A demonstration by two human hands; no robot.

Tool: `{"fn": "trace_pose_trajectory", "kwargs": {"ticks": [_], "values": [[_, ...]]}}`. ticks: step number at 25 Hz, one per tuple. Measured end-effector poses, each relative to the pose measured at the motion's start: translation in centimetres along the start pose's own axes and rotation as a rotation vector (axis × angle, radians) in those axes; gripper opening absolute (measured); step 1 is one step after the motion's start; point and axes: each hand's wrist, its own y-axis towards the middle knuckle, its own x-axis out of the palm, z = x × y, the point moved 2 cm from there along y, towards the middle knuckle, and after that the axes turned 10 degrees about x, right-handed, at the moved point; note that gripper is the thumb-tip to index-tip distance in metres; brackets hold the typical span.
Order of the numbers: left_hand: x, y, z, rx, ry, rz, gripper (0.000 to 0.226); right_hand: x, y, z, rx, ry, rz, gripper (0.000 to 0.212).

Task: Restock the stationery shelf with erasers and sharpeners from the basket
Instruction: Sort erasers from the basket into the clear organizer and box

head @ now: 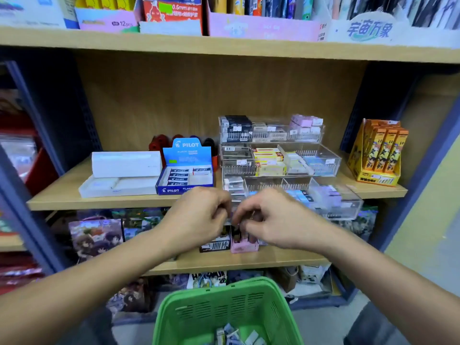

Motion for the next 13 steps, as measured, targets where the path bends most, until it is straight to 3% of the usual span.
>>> {"fn": "trace_pose_trajectory", "kwargs": {"ticks": [3,6,9,13], "values": [[5.1,-6.3,-1.4,-0.145,0.063,-0.280,0.019,8.5,-0.1,1.8,-0.030,-0.178,-0.192,0.030],[11.8,-10.5,-4.7,-0.334,0.077,-0.634,0.019,17.2,2.2,6.4,0.112,-0.259,-0.387,0.031],[18.1,-12.4,-6.8,-0.395,0.025,-0.792,0.025,24.1,4.5,10.7,0.228,-0.286,-0.512,0.030],[26.2,-14.9,-8.0,-0.511,-0.143,-0.900,0.013,32.7,4.6,15.7,0.350,-0.334,-0.678,0.031]]}}
